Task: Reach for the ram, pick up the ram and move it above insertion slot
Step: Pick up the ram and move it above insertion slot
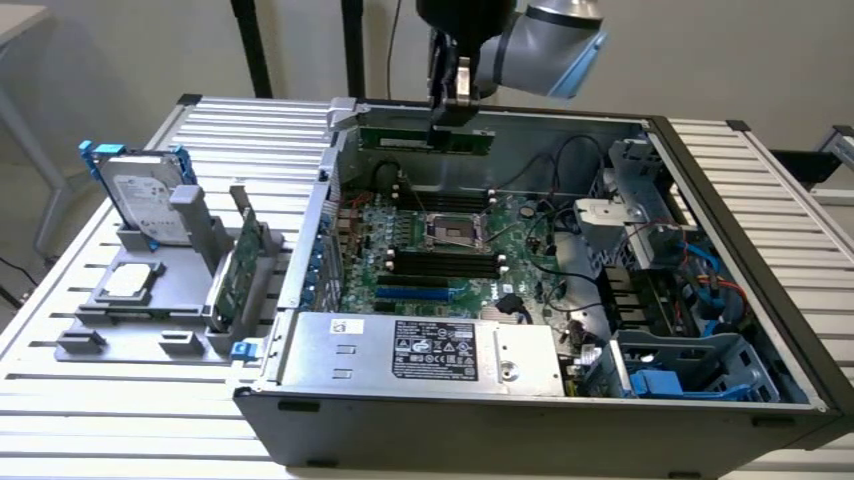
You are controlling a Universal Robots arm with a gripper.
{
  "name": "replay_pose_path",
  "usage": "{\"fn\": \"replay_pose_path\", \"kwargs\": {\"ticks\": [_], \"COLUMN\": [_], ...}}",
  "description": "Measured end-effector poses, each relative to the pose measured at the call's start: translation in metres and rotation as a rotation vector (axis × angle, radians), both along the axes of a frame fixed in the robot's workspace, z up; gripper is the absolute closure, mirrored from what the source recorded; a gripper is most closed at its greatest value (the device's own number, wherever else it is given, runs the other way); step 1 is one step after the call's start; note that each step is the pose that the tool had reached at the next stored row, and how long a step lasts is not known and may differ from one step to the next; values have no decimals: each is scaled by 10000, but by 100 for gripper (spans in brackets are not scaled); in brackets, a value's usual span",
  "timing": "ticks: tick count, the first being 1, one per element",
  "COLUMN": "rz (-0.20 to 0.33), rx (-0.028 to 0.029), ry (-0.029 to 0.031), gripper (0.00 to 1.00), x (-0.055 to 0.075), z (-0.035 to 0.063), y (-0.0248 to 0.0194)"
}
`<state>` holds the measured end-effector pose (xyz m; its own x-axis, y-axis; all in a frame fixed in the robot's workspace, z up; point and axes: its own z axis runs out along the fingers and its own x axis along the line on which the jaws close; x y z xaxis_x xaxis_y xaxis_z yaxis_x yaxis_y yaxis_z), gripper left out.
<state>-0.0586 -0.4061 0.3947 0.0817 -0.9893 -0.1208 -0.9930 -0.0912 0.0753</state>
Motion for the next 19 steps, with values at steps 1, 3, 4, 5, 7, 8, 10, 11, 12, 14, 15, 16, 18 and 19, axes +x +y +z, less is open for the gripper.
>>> {"fn": "replay_pose_path", "kwargs": {"ticks": [1,3,4,5,7,8,10,11,12,14,15,16,18,19], "rz": [1,1,0,1,-1,-9,-66,-130,-199,-344,-414,-484,-614,-650], "rx": [1,5,12,28,107,151,244,262,265,264,265,264,267,265], "ry": [0,1,-1,-7,-52,-83,-155,-181,-214,-299,-357,-417,-552,-626], "gripper": [87,87,87,87,87,87,87,87,87,87,87,87,87,87], "x": [46,126,160,190,219,226,228,229,229,229,229,229,229,228], "z": [-7,-17,-21,-23,-27,-27,-28,-29,-29,-30,-32,-34,-40,-42], "y": [7,22,28,31,33,33,33,34,34,36,36,37,40,41]}}
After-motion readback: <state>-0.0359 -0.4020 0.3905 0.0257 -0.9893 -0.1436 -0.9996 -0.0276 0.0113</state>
